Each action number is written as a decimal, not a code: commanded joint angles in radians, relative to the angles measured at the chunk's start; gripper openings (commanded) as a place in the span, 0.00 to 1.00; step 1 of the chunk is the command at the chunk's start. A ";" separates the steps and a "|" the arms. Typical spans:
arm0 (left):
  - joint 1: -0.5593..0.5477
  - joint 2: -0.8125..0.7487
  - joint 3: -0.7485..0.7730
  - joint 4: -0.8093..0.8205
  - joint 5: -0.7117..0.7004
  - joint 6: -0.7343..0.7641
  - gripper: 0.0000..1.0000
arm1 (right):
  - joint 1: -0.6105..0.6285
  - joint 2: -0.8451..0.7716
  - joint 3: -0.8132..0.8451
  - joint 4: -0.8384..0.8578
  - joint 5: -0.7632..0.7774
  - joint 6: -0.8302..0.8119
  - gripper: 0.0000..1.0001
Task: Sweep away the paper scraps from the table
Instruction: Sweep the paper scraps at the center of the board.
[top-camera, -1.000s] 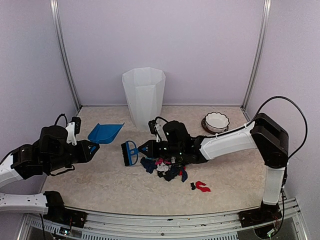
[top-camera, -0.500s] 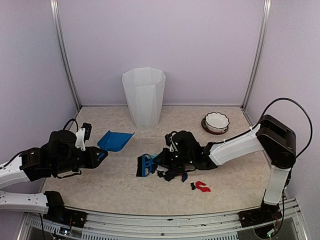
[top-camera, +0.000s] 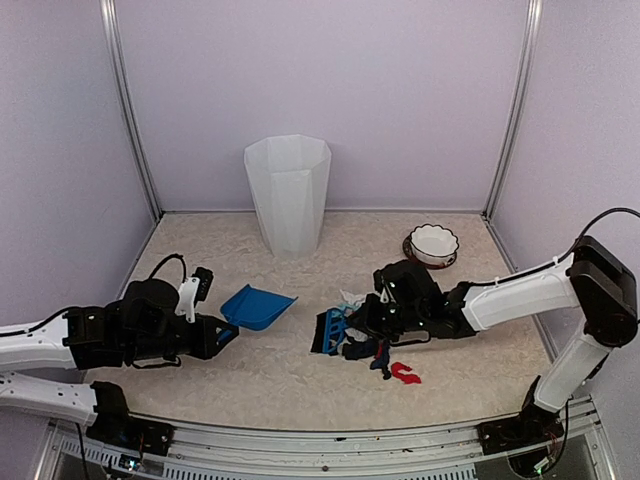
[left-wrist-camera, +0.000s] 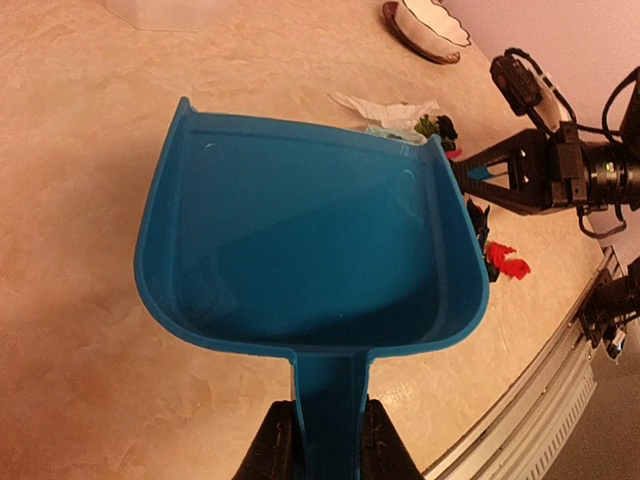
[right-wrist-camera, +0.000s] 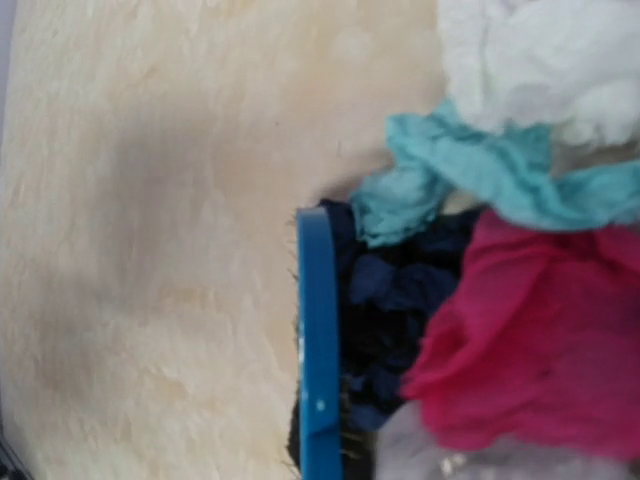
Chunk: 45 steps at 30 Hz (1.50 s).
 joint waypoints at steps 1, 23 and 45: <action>-0.080 0.028 -0.033 0.110 0.005 0.027 0.00 | -0.013 -0.070 -0.024 -0.022 0.000 -0.109 0.00; -0.366 0.187 -0.083 0.222 -0.063 0.095 0.00 | -0.093 -0.453 0.099 -0.350 0.395 -0.772 0.00; -0.344 0.486 -0.025 0.324 -0.041 0.150 0.00 | -0.093 -0.181 0.124 -0.362 0.491 -1.355 0.00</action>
